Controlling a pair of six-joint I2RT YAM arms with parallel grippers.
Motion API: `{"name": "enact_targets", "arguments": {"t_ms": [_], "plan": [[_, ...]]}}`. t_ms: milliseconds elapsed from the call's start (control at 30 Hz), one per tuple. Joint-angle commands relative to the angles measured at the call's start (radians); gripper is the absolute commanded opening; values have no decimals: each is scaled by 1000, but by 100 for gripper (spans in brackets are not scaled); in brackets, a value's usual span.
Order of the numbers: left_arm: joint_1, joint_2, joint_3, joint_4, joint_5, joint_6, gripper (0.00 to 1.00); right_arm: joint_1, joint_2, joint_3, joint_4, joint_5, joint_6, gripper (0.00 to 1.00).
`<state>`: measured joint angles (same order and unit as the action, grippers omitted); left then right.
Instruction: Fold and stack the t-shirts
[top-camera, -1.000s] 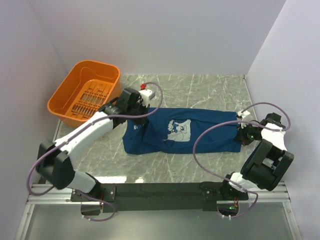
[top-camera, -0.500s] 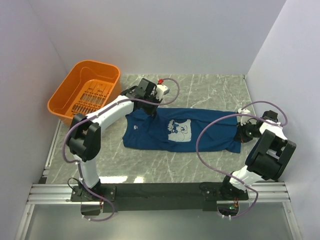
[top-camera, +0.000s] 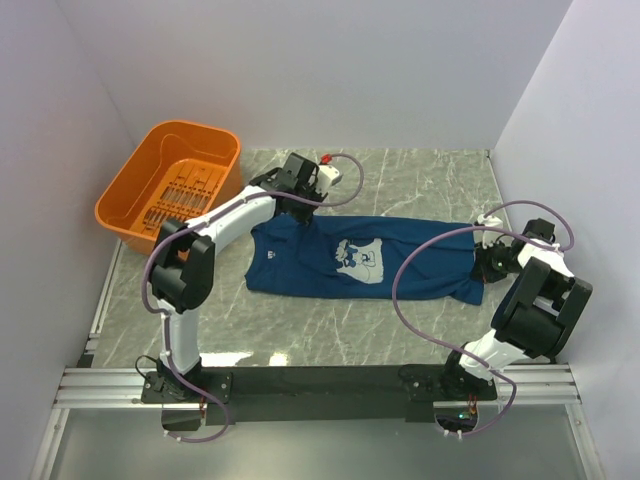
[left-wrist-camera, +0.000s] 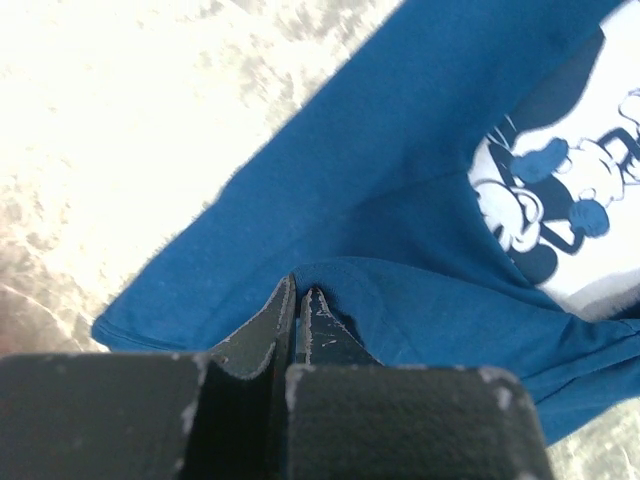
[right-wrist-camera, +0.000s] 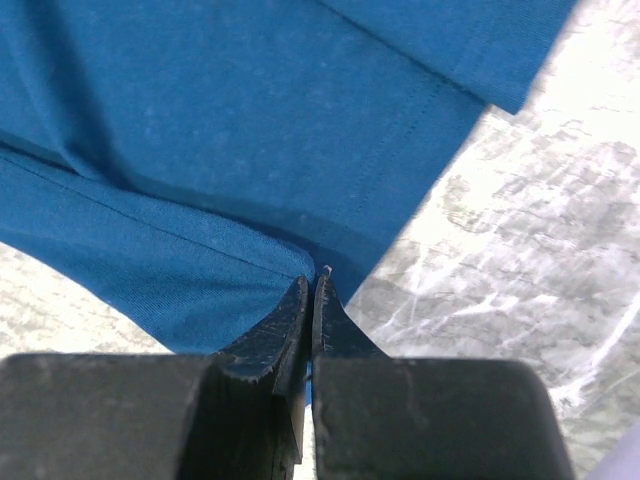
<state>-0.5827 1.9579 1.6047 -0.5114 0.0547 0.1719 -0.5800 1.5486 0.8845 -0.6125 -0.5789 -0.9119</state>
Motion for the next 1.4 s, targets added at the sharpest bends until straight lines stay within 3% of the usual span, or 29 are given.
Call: {"name": "enact_targets", "arguments": {"t_ms": [0,233,500,733,967,1367], "plan": [[20,28,66,50,-32,11,0,6,7,39,54,24,39,0],[41,157,133,20,-21,3,0,9,8,44,51,21,45,0],[46,205,135,34,-21,3,0,11,-15,51,-1,-68,27,0],[46,230,142,34,-26,8,0,12,1,83,3,-114,106,0],[52,243,138,39,-26,6,0,16,39,90,59,-16,182,0],[64,253,132,39,-16,8,0,0,79,131,-10,86,165,0]]}}
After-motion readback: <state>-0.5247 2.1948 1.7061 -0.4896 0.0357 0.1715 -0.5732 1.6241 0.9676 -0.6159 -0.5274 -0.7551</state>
